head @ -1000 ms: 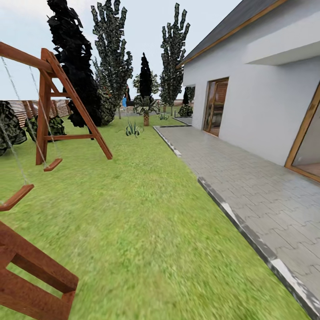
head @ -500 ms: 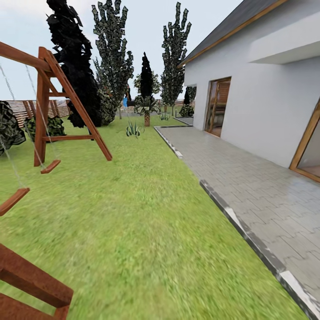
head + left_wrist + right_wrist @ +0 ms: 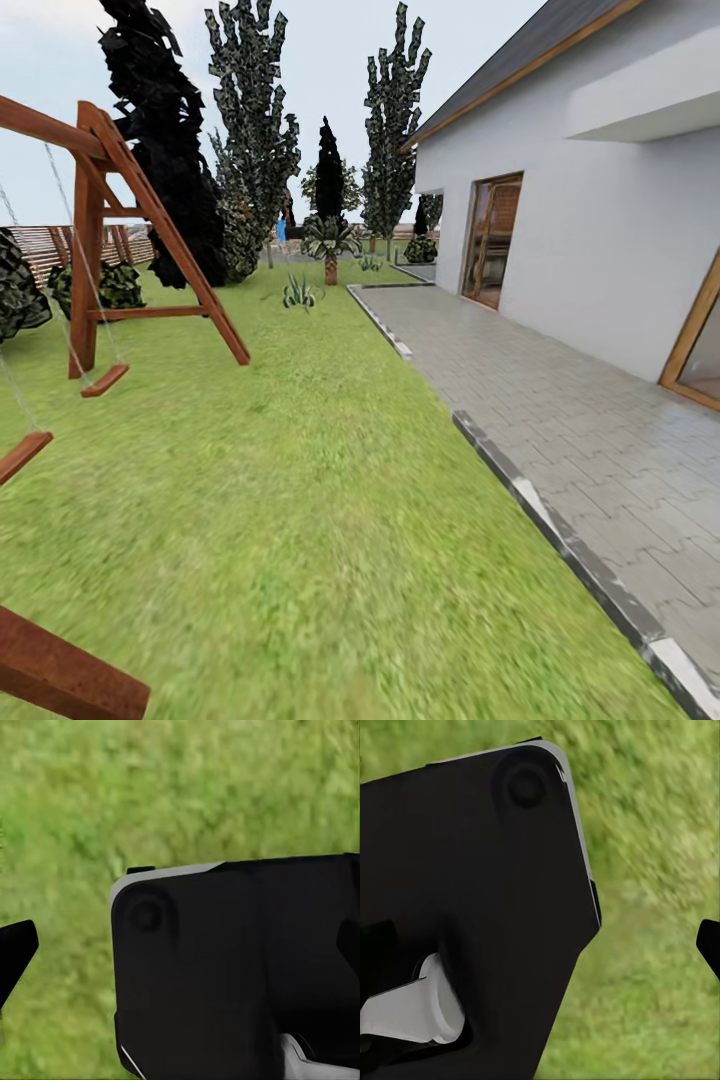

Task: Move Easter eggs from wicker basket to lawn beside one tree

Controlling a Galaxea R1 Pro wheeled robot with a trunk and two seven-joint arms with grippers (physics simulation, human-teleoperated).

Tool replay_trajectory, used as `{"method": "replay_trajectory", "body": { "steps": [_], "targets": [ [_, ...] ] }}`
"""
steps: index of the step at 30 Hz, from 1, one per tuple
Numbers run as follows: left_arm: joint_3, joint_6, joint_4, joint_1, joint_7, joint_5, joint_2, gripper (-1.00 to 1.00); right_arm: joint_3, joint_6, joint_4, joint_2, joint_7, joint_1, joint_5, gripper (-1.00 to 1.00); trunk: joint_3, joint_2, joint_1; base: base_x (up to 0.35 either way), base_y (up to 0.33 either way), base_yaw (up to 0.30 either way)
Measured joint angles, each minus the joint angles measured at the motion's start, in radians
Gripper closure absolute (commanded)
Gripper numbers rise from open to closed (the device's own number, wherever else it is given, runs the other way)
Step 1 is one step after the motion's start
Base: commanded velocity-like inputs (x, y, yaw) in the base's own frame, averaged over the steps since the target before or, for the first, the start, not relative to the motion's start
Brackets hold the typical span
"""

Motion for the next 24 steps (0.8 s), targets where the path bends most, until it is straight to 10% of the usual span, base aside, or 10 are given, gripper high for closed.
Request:
{"method": "replay_trajectory", "body": {
  "steps": [24],
  "targets": [
    [0.0,0.0,0.0,0.0,0.0,0.0,0.0,-1.0,-0.004,0.0,0.0,-0.001,0.0,0.0,-0.001,-1.0,-0.005,0.0,0.0,0.27,0.0,0.06]
  ]
}}
